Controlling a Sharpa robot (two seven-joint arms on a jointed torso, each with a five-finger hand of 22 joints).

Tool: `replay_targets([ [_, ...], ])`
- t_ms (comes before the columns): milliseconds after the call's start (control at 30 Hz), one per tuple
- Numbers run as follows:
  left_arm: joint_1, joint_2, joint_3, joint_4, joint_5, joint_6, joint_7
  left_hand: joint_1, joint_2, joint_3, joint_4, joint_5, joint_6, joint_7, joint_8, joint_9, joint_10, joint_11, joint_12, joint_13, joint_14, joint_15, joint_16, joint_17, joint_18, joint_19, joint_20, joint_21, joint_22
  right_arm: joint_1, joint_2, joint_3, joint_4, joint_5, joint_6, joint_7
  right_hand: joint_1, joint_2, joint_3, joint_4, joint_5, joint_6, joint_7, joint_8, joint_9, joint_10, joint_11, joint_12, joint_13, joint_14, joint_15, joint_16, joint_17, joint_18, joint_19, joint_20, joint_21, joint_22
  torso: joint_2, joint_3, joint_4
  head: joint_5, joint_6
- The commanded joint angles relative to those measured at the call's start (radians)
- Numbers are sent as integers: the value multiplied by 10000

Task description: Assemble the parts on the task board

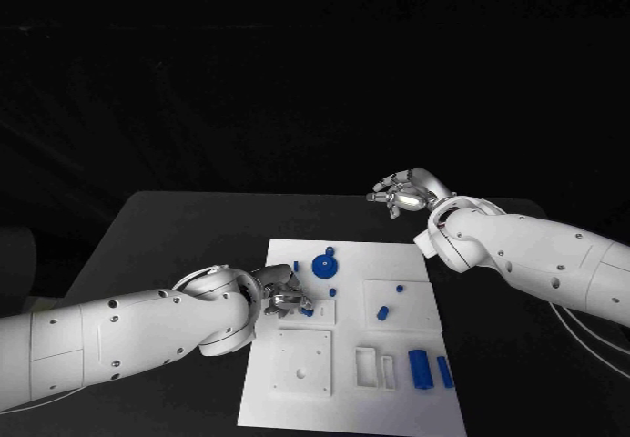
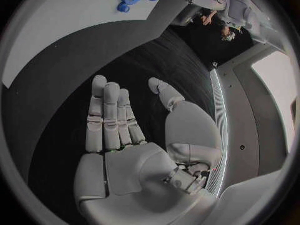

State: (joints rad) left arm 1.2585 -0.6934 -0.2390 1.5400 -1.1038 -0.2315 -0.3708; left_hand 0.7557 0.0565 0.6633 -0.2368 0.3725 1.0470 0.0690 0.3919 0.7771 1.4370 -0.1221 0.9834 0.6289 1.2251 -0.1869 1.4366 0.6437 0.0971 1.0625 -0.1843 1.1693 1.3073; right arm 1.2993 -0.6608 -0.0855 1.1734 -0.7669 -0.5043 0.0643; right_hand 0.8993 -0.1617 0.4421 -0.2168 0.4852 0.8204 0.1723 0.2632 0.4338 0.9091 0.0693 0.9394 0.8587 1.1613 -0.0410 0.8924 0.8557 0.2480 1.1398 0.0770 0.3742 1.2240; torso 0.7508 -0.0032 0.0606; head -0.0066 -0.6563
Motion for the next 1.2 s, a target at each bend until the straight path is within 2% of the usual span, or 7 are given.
replay_targets([
  [33,-41,-26,-24,17,76,-281,203,77,112,34,-67,38,2142,-1013,23,226,-265,-202,50,-14,422,-526,38,-17,132,-82,-855,59,98,3,3,5,0,-48,112,36,-73,32,-54,22,45,-21,71,30,-12,-60,-13,68,-19,-86,15,-58,16,138,-46,8,-59,18,0,1,-2,2,5],
  [333,-53,-170,-23,82,934,-1008,936,131,14,85,-118,-28,2105,-1003,-7,227,-289,-193,49,-51,391,-529,18,-60,147,-93,-862,56,86,0,-4,4,-30,11,128,34,-125,60,-65,60,100,-20,71,33,-16,-73,-13,99,-55,-86,15,-64,25,138,-44,9,-77,26,4,-5,3,-26,22],
  [600,-67,-208,-23,82,880,-1409,1083,337,-179,170,-95,-134,2072,-987,-57,226,-314,-178,25,-127,354,-521,-4,-126,167,-103,-870,41,57,-1,-31,4,-26,28,134,23,-168,70,-74,89,160,-22,71,36,-20,-84,-13,125,-85,-87,15,-69,32,138,-41,9,-91,35,-1,-3,5,-16,-3],
  [1200,-174,-40,-25,-39,-90,-1003,578,487,-241,180,-22,-245,2067,-978,-87,230,-307,-169,12,-182,349,-517,-8,-171,170,-97,-869,40,36,-1,-23,4,-28,29,163,1,-193,79,-80,105,204,-22,71,38,-23,-96,-13,146,-112,-87,15,-74,38,138,-40,7,-104,43,5,4,-5,-6,-7],
])
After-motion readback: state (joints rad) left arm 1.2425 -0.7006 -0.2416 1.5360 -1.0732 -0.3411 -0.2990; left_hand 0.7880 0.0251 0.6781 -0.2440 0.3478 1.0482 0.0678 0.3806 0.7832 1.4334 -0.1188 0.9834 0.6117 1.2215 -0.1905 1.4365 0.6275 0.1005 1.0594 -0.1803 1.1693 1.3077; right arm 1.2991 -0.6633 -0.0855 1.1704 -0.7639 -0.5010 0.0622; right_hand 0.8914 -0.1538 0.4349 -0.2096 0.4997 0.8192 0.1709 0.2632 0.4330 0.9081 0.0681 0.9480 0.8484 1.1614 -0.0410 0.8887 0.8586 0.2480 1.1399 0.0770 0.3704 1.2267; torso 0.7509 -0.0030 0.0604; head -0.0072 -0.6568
